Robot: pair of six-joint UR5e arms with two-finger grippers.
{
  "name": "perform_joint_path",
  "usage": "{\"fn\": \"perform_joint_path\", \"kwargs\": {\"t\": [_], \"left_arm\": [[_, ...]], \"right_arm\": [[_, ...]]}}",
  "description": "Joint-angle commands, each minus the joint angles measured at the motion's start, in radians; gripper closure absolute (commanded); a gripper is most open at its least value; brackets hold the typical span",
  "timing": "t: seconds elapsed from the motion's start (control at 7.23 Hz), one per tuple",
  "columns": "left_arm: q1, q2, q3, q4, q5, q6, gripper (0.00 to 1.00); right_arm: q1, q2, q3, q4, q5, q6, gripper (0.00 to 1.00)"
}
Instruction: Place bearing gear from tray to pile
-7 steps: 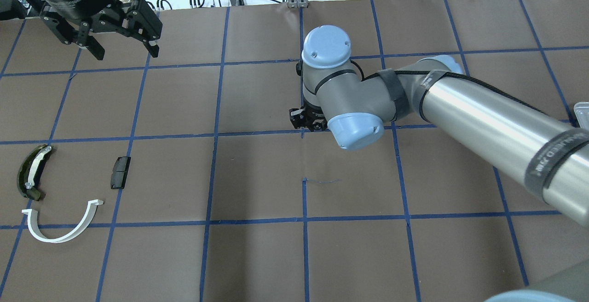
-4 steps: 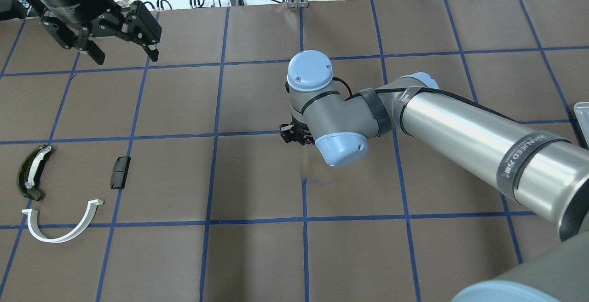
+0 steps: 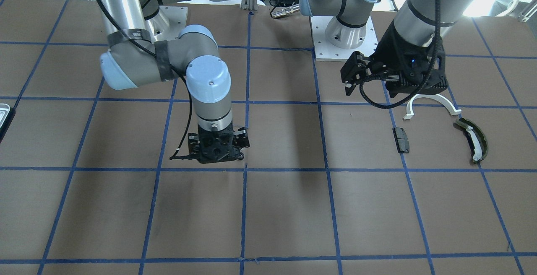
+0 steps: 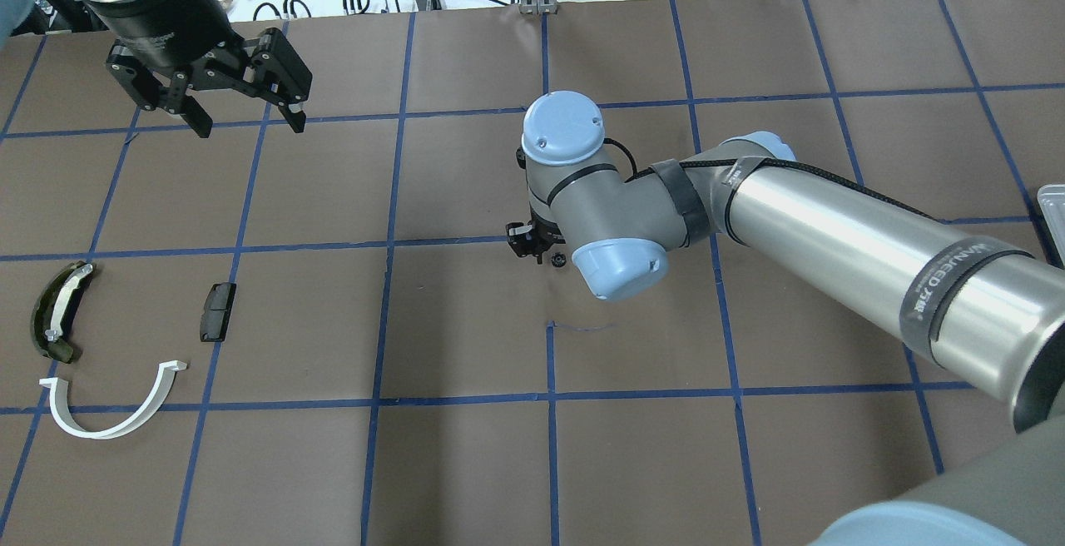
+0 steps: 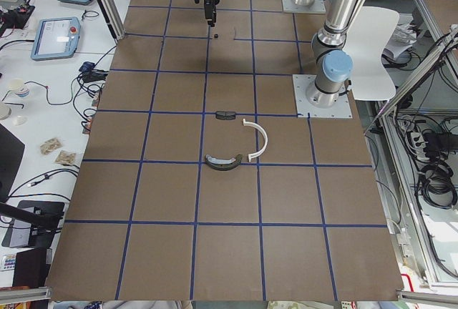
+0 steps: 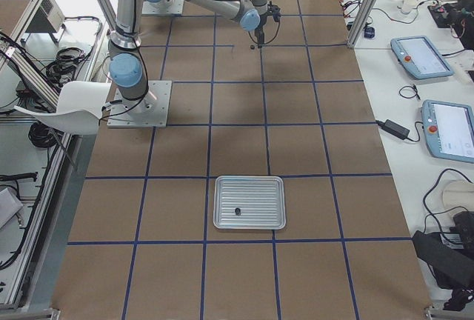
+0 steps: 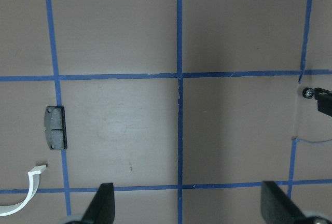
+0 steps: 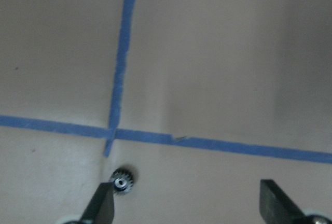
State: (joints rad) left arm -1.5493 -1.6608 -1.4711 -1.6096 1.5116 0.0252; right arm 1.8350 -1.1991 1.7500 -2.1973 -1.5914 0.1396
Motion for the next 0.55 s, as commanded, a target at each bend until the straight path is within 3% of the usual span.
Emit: {"fn": "perform_joint_path", "kwargs": {"t": [0.0, 0.42], "left_arm": [[-0.099, -0.078, -0.021, 0.127, -0.022, -0.135, 0.0], [-0.271, -0.235, -0.087, 0.38, -0.03, -0.426, 0.0]], "right_arm": [[-0.211, -0.126, -0.018, 0.126, -0.007, -0.139, 0.0], [-0.39, -0.197, -0.018, 0.14, -0.047, -0.285, 0.0]]}}
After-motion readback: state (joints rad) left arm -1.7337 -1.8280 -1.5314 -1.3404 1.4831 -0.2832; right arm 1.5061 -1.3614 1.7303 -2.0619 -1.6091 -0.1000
